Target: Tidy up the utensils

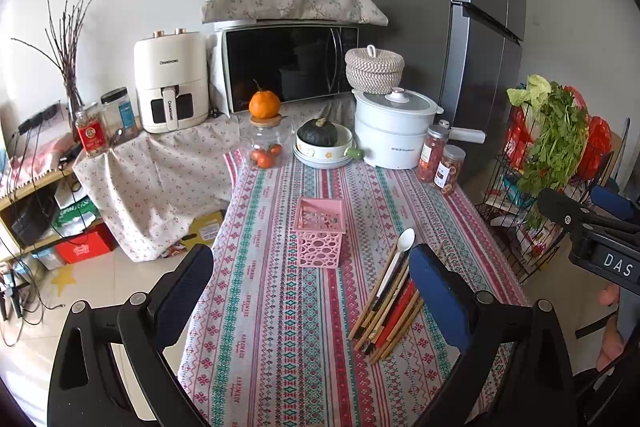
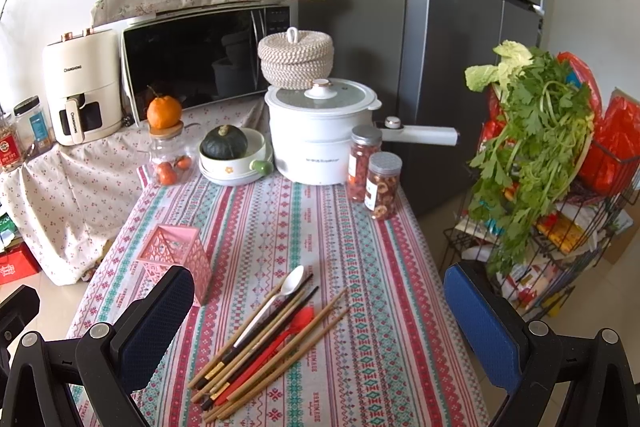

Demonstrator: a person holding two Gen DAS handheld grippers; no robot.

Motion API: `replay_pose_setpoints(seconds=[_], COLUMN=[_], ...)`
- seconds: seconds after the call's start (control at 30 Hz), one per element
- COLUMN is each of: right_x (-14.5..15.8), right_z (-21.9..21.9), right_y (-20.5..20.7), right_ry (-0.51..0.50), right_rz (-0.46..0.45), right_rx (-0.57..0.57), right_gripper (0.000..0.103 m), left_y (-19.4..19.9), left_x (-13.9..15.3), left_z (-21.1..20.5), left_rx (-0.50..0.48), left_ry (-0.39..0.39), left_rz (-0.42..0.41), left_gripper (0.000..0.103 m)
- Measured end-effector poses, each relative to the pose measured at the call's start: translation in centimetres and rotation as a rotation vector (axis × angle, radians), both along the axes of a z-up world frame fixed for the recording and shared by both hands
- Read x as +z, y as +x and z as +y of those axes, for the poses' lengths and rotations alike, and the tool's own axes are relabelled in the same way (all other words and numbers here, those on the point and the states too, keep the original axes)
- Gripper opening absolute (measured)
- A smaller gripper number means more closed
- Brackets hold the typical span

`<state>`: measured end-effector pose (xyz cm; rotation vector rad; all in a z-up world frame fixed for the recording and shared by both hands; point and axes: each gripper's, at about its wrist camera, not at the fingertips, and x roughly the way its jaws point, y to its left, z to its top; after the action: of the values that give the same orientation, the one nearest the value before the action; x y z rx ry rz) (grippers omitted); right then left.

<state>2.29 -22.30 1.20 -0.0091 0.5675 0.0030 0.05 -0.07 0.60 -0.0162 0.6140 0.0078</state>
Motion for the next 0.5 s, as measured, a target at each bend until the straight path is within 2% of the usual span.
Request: replay_pose_setpoints(seconds=[0.5], right_x=[0.00], right_z=[0.04], right_y=[0.02], right_ry=[0.000], right_rz=[0.002], right_rx=[0.001], right_gripper=[0.103], left_y=[-0.07], left_x=[-0.05], left_z=[-0.04], left_rx=[0.000], left_ry=[0.000], left_rz=[0.000], left_gripper=[0.100])
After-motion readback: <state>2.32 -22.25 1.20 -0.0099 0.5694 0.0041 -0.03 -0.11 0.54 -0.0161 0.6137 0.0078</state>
